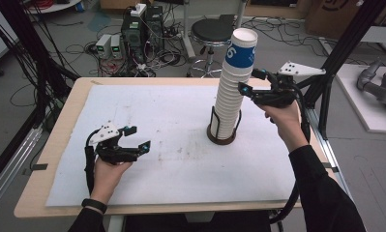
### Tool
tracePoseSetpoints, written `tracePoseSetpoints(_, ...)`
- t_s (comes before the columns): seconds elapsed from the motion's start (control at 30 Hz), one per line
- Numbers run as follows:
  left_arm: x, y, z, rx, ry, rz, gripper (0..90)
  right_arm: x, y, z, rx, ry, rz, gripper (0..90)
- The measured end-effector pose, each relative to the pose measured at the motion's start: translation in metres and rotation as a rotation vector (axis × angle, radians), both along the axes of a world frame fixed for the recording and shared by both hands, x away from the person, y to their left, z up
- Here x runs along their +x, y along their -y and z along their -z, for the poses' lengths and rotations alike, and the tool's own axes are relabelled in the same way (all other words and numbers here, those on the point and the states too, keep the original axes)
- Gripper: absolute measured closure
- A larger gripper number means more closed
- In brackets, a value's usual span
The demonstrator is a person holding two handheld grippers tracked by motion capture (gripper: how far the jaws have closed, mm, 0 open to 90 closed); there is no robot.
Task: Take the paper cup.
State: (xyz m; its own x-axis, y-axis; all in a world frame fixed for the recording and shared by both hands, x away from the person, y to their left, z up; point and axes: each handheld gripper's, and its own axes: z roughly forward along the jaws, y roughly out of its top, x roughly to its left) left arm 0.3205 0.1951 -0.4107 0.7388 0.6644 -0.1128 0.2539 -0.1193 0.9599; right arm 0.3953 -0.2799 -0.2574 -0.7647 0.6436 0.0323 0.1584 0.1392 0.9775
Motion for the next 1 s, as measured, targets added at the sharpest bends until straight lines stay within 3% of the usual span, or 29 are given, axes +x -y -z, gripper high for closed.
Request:
tracePoseSetpoints(0.13,0.000,0.000,0.000,-0.001,-0.002,0.004,17.2,0.005,-0.003,-0.001,-0.019,-0.017,0.014,16.2)
tracePoseSetpoints(0.53,0.001,0.002,0.001,-0.001,-0.009,0.017,17.2,0.016,-0.013,-0.004,-0.023,-0.056,-0.014,13.9)
tracePoseSetpoints(1.0,0.002,0.006,0.000,-0.019,-0.015,0.033,17.2,0.022,-0.014,-0.002,-0.014,-0.060,-0.036,13.1)
